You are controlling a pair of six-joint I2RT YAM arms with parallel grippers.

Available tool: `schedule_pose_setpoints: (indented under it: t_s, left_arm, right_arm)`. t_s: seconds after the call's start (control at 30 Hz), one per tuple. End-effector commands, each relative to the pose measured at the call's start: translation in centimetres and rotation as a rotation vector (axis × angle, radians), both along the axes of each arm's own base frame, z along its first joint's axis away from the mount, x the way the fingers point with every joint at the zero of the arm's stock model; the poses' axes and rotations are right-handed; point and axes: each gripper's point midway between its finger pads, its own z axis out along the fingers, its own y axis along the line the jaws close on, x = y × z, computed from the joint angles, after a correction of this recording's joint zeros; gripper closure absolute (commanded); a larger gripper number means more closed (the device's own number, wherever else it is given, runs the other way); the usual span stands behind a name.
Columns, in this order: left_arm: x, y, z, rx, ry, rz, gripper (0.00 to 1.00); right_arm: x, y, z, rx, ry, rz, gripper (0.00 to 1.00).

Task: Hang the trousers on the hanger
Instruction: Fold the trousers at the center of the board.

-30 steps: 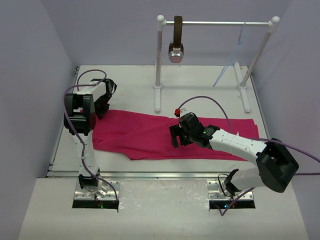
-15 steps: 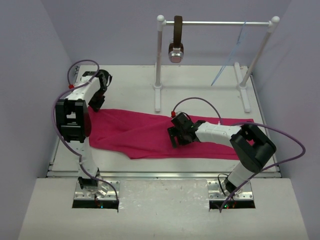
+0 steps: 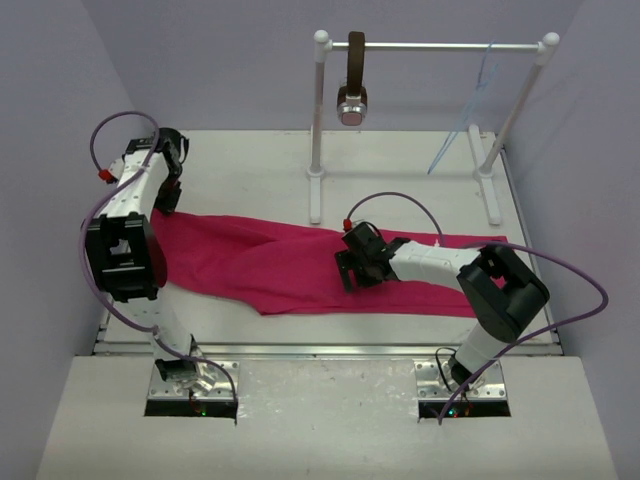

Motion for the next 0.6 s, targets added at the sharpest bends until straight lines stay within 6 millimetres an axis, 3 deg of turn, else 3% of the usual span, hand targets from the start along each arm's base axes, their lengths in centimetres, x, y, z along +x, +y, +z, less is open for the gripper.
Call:
schedule_pose_setpoints:
  t_s: [0.0, 0.4, 0.57]
  left_arm:
    - [0.8, 1.9, 2.2, 0.028, -0.097, 0.029, 1.0]
    - [0.6, 6.7, -1.8, -0.043, -0.071, 0.179, 1.0]
    - [1.8, 6.8, -3.1, -0.078, -0.057, 0.136, 0.97]
  right_arm:
    - [-0.6, -1.5, -1.6, -0.048, 0.048, -0.033, 0.16]
    - [-0.8, -1.5, -2.1, -0.051, 0.067, -0.022, 0.16]
    - [-0.8, -1.3, -2.2, -0.045, 0.073, -0.021, 0.16]
